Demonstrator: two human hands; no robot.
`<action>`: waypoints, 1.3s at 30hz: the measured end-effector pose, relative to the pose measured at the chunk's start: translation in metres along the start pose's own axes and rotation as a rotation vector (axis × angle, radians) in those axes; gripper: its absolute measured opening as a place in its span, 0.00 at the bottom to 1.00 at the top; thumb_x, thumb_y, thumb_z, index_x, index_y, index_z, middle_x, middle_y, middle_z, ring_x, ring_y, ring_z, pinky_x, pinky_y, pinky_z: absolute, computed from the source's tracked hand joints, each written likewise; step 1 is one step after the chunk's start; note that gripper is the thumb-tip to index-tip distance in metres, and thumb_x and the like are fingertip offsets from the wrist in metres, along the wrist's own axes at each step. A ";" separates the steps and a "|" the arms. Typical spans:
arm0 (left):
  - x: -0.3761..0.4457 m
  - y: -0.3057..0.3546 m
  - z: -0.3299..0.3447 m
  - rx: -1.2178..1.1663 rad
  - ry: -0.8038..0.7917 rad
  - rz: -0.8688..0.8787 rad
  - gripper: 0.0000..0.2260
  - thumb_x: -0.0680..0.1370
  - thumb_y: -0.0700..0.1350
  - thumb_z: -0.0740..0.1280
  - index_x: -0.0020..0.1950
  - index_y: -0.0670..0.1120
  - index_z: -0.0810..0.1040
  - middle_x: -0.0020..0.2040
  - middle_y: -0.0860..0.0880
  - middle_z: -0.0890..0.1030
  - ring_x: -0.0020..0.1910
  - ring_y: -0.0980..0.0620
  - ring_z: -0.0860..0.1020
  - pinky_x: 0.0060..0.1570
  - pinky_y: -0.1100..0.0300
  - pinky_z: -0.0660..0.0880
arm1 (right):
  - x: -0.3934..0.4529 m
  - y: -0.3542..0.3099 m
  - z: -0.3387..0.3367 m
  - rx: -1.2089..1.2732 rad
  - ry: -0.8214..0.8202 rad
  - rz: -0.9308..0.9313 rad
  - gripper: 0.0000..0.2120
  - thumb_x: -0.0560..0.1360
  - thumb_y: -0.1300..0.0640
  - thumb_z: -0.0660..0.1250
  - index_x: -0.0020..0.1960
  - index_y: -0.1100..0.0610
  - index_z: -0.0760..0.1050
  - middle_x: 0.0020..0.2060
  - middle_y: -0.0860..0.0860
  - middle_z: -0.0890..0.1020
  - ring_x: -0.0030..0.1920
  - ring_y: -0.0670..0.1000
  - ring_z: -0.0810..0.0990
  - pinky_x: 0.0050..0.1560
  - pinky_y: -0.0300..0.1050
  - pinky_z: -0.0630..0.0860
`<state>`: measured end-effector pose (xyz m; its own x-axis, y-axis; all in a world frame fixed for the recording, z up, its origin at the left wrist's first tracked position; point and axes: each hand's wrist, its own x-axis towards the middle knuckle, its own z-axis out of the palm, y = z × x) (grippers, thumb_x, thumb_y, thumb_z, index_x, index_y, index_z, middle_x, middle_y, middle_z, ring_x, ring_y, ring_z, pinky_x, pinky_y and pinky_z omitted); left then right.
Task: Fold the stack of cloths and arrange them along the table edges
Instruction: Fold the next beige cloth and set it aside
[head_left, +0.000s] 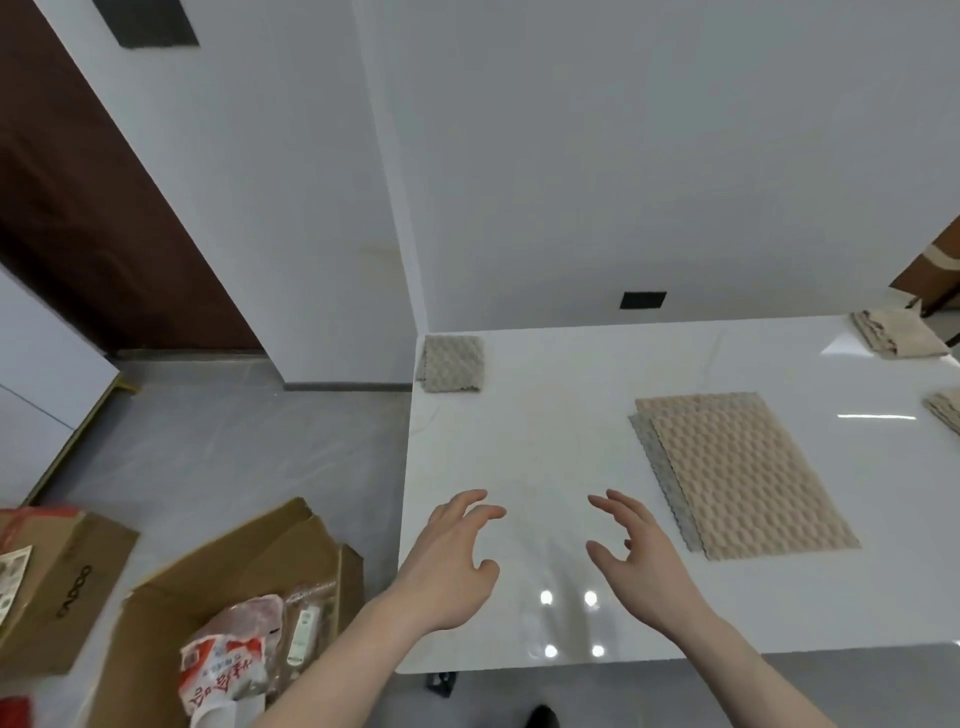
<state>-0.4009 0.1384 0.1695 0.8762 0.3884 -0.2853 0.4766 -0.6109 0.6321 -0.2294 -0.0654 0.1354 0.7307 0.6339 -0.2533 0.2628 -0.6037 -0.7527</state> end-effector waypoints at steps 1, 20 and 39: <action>-0.002 0.001 0.000 0.010 -0.012 0.007 0.26 0.79 0.44 0.61 0.78 0.57 0.65 0.80 0.61 0.55 0.78 0.58 0.54 0.71 0.66 0.54 | -0.007 0.004 -0.001 0.002 0.016 0.015 0.25 0.78 0.54 0.70 0.73 0.42 0.71 0.75 0.38 0.65 0.74 0.42 0.69 0.73 0.46 0.69; 0.017 0.058 0.067 0.043 -0.066 0.000 0.26 0.78 0.46 0.62 0.77 0.57 0.66 0.80 0.60 0.56 0.78 0.56 0.56 0.77 0.56 0.59 | -0.030 0.061 -0.058 0.045 0.004 0.042 0.23 0.78 0.56 0.71 0.70 0.41 0.74 0.68 0.31 0.70 0.69 0.41 0.71 0.70 0.43 0.69; 0.093 0.182 0.161 -0.068 0.041 -0.192 0.25 0.79 0.48 0.62 0.76 0.58 0.67 0.80 0.62 0.56 0.77 0.58 0.57 0.76 0.58 0.60 | 0.059 0.143 -0.196 -0.022 -0.218 -0.045 0.21 0.79 0.55 0.69 0.70 0.42 0.74 0.65 0.30 0.71 0.61 0.34 0.73 0.65 0.36 0.66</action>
<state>-0.2214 -0.0480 0.1417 0.7655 0.5216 -0.3767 0.6275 -0.4757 0.6164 -0.0253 -0.2094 0.1324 0.5648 0.7485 -0.3475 0.3074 -0.5816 -0.7532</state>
